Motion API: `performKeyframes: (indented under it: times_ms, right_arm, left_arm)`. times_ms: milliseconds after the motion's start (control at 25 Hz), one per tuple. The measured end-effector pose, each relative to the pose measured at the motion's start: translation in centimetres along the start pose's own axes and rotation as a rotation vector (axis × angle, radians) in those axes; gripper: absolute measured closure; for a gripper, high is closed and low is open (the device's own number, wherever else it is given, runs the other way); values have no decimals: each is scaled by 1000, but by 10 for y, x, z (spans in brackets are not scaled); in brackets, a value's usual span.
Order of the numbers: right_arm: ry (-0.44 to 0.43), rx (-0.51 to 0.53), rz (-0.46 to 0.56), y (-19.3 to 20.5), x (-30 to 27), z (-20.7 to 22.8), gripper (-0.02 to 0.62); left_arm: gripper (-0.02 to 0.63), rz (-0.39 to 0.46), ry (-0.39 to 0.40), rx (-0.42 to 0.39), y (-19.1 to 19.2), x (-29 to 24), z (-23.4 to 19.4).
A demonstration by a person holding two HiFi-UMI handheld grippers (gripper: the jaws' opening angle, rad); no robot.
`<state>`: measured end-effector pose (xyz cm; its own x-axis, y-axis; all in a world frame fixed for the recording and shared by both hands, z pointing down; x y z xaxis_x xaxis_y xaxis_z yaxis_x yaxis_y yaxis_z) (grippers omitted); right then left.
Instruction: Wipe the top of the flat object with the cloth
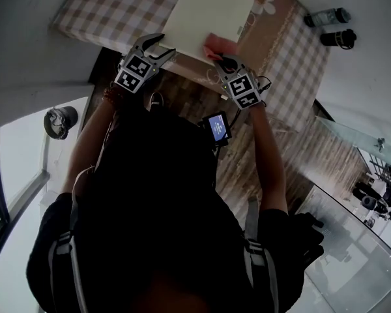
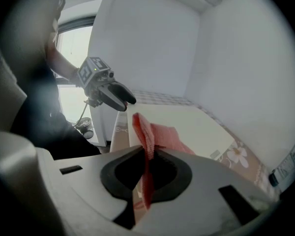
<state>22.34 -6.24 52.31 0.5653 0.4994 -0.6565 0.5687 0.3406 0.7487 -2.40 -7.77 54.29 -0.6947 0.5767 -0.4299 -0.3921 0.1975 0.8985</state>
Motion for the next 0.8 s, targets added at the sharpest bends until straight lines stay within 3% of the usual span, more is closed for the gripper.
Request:
performKeyframes:
  times_ms: [200, 320, 480, 600, 800]
  right_arm:
    - [-109, -7, -40, -7, 5, -27, 577]
    - [-102, -1, 28, -22, 8, -47, 577]
    - [41, -15, 209, -60, 24, -56, 577]
    - [175, -35, 374, -92, 39, -56, 577]
    - [409, -154, 612, -123, 50, -53, 577]
  left_arm:
    - [364, -26, 4, -44, -6, 3, 1]
    - [368, -14, 0, -64, -16, 5, 2]
    - [379, 71, -71, -78, -44, 13, -3]
    - [426, 183, -199, -102, -75, 27, -10]
    - [512, 356, -369, -101, -112, 50, -14]
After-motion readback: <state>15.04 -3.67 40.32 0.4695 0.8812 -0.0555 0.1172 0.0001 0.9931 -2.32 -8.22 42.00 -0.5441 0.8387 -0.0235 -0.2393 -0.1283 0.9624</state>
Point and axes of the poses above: the fingertips, and each gripper's own axes: x backward along the fingers, z to its right, y out of its underside, the point moved 9 cm from there along x, backward along the fingers, and after that the axes turned 8 degrees about -x, right-handed, at the moved point
